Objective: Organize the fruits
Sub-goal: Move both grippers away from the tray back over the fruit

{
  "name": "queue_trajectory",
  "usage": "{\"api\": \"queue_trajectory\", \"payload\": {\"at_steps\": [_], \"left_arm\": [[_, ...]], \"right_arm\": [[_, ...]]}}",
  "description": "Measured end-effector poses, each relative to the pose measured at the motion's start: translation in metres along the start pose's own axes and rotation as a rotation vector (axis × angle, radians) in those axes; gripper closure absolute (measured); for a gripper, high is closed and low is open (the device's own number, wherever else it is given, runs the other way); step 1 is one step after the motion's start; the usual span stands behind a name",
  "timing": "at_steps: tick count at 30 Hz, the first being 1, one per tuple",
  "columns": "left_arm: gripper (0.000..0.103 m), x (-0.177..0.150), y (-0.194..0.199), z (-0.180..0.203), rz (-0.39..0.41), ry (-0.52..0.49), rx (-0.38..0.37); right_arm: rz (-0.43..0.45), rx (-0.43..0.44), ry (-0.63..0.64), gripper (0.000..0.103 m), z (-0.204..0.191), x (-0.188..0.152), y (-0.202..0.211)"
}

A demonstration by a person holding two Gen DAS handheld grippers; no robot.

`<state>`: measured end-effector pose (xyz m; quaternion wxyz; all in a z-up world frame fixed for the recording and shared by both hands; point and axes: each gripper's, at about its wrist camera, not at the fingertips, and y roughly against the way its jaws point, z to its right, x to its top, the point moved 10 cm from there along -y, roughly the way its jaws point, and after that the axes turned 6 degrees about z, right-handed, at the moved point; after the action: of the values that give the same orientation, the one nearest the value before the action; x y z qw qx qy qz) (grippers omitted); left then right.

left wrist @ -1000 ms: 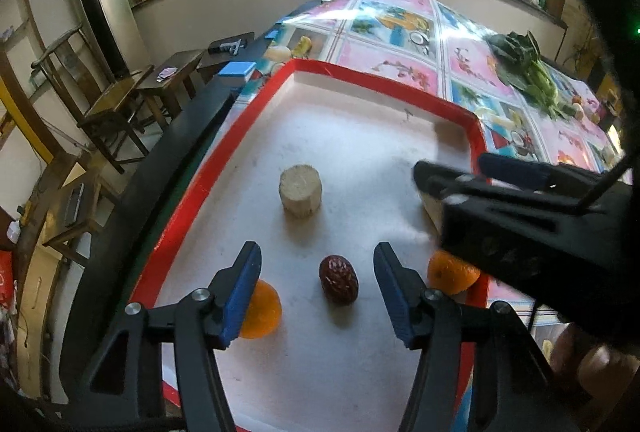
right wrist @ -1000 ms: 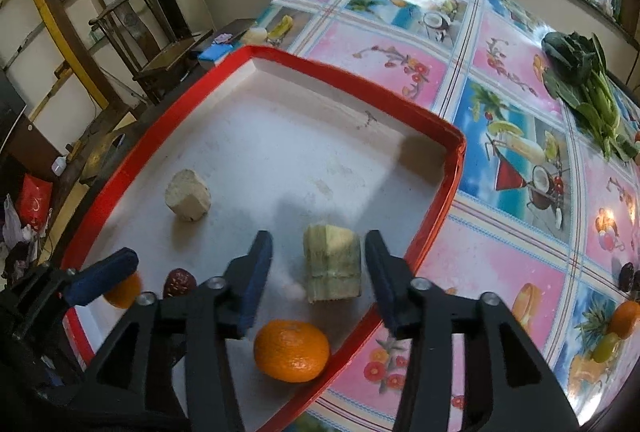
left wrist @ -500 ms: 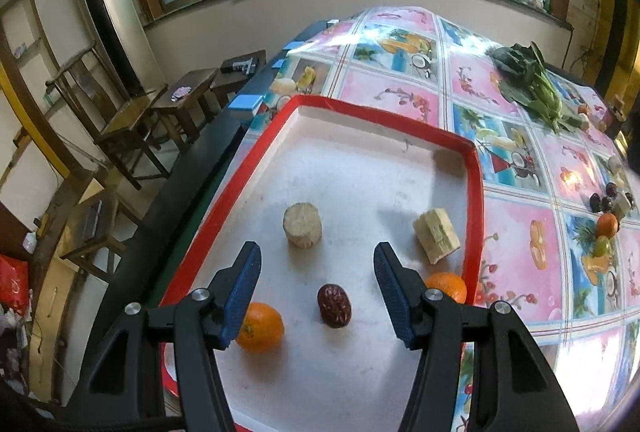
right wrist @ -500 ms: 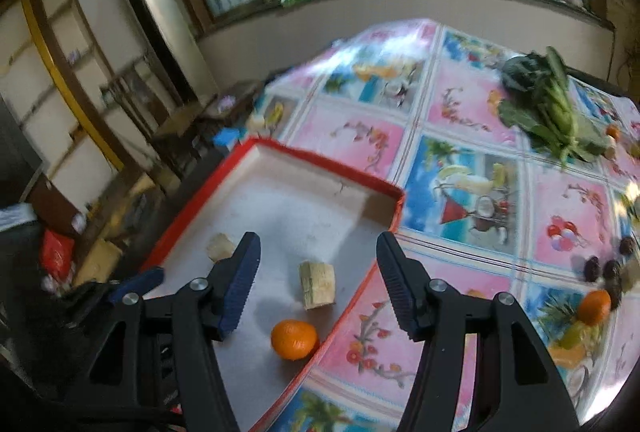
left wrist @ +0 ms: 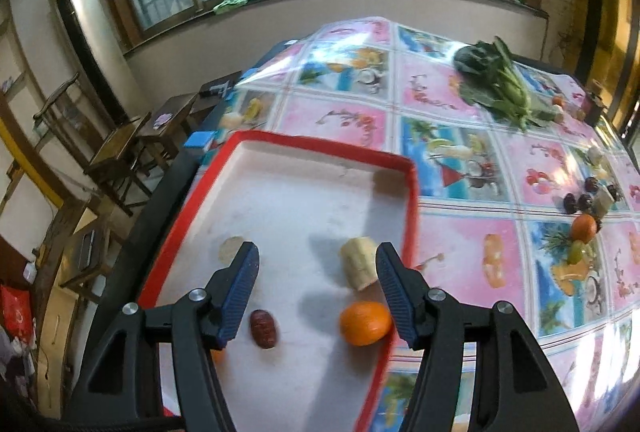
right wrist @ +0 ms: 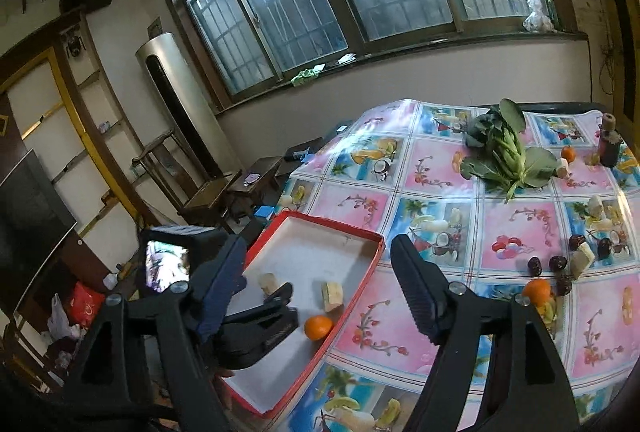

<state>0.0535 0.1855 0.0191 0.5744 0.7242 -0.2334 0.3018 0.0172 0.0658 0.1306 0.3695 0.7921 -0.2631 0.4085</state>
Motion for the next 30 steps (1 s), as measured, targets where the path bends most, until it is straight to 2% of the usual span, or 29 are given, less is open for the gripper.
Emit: {"api": "queue_trajectory", "payload": {"at_steps": [2, 6, 8, 10, 11, 14, 16, 18, 21, 25, 30], "left_arm": [[0.042, 0.001, 0.0, 0.011, 0.0, -0.009, -0.015], [0.041, 0.003, -0.002, 0.044, -0.009, -0.031, -0.093], [0.041, 0.001, -0.002, 0.067, -0.021, -0.038, -0.183], [0.041, 0.0, -0.001, 0.089, -0.025, -0.063, -0.259], [0.041, -0.002, -0.001, 0.108, -0.034, -0.091, -0.32], [0.041, -0.006, -0.001, 0.139, -0.043, -0.145, -0.4], [0.041, -0.009, -0.002, 0.161, -0.057, -0.183, -0.456], [0.041, -0.01, -0.003, 0.173, -0.061, -0.21, -0.476], [0.041, -0.01, -0.007, 0.185, -0.085, -0.215, -0.522], [0.041, -0.009, -0.019, 0.191, -0.118, -0.208, -0.559], [0.041, -0.017, -0.026, 0.189, -0.121, -0.193, -0.533]], "right_arm": [[0.001, -0.005, 0.007, 0.028, 0.004, 0.0, 0.003], [0.01, -0.047, -0.013, 0.028, 0.029, 0.0, 0.013], [0.017, -0.082, -0.023, 0.028, 0.045, -0.001, 0.02], [0.008, -0.155, -0.029, 0.028, 0.076, -0.009, 0.027], [0.002, -0.18, -0.032, 0.028, 0.088, -0.013, 0.03], [-0.062, -0.307, -0.037, 0.028, 0.142, -0.044, 0.038], [-0.151, -0.361, -0.078, 0.028, 0.178, -0.077, 0.037], [-0.214, -0.389, -0.128, 0.028, 0.206, -0.104, 0.035], [-0.261, -0.402, -0.134, 0.028, 0.223, -0.121, 0.029], [-0.299, -0.402, -0.106, 0.028, 0.229, -0.13, 0.018], [-0.277, -0.394, -0.104, 0.028, 0.236, -0.124, 0.01]]}}
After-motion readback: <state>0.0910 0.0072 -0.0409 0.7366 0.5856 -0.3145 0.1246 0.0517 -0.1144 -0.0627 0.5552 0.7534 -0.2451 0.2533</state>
